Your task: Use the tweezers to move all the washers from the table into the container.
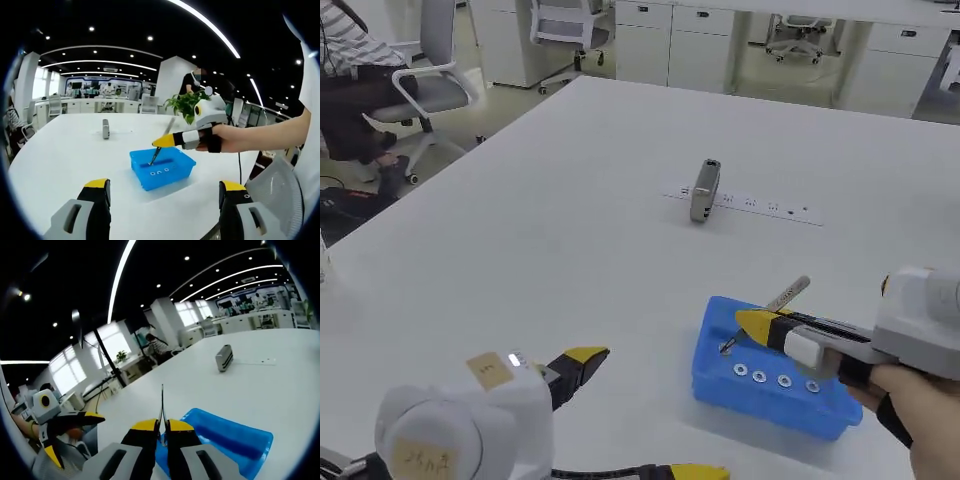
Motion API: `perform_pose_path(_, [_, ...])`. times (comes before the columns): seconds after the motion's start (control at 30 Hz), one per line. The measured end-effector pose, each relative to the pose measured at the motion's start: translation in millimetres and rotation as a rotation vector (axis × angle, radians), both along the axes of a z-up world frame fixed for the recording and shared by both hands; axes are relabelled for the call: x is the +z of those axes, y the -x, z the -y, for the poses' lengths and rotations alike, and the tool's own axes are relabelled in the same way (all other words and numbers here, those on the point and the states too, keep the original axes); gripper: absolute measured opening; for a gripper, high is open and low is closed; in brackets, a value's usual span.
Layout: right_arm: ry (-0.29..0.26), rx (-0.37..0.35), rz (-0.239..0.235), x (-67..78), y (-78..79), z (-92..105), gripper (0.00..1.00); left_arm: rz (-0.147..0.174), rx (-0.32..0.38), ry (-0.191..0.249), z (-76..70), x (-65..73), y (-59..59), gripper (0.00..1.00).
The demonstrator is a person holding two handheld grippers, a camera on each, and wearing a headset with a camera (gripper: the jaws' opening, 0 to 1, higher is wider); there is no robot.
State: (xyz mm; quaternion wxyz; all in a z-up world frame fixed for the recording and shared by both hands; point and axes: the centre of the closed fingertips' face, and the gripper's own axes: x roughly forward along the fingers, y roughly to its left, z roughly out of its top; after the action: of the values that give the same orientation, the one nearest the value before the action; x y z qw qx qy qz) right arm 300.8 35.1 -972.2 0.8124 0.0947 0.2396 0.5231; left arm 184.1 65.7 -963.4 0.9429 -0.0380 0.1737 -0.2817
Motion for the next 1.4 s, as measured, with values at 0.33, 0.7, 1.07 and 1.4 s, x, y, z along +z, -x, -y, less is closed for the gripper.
perform_pose_path(0.33, [0.055,-0.008,0.022,-15.0,-10.5,-3.0,0.03,-0.002,0.000,0.001,-0.1,-0.3,0.0,0.91])
perform_pose_path(0.7, [0.159,0.027,0.065,-40.3,-17.1,-7.7,0.03,0.000,0.003,0.004,-0.4,0.4,-0.5,0.91])
perform_pose_path(1.07, [0.231,0.093,0.138,-51.7,-16.7,-12.7,0.03,-0.003,0.000,-0.002,-0.1,-0.7,0.0,0.91])
perform_pose_path(1.4, [0.282,0.130,0.184,-57.7,-15.3,-11.9,0.03,-0.004,-0.011,-0.017,1.8,-1.6,0.9,0.92])
